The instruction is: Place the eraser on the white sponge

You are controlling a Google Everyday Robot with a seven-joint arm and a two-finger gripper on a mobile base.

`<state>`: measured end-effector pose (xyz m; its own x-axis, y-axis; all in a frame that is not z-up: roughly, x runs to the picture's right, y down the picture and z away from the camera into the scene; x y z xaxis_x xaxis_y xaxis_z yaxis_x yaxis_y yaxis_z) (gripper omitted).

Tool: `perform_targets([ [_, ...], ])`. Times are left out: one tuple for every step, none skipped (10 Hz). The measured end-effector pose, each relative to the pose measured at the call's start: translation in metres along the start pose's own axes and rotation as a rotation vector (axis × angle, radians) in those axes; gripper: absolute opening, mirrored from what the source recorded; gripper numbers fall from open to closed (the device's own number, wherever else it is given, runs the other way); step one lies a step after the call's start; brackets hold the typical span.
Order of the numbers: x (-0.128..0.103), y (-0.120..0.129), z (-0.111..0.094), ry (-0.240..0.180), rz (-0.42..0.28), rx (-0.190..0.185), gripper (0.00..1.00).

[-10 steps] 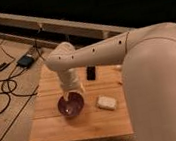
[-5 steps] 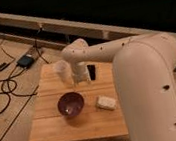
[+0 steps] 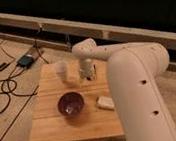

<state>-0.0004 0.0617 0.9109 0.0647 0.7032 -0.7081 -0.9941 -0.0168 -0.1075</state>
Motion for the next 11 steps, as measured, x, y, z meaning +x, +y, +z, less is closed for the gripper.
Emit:
perform_targets([
  [-0.008, -0.005, 0.003, 0.001, -0.002, 0.007, 0.65],
  [-0.015, -0.007, 0.004, -0.001, -0.007, 0.015, 0.65],
  [-0.027, -0.011, 0.007, -0.004, -0.019, 0.031, 0.65],
  [-0.035, -0.013, 0.009, -0.009, -0.022, 0.038, 0.65],
  [-0.042, -0.017, 0.011, -0.014, -0.021, 0.044, 0.65],
  [-0.05, -0.021, 0.014, -0.018, -0.021, 0.049, 0.65],
  [-0.054, -0.024, 0.016, -0.021, -0.02, 0.052, 0.65],
  [-0.059, -0.027, 0.018, -0.025, -0.017, 0.053, 0.65],
  [-0.064, -0.031, 0.02, -0.029, -0.013, 0.052, 0.65],
  [-0.068, -0.032, 0.021, -0.035, -0.011, 0.05, 0.65],
  [-0.072, -0.033, 0.022, -0.04, -0.01, 0.048, 0.65],
])
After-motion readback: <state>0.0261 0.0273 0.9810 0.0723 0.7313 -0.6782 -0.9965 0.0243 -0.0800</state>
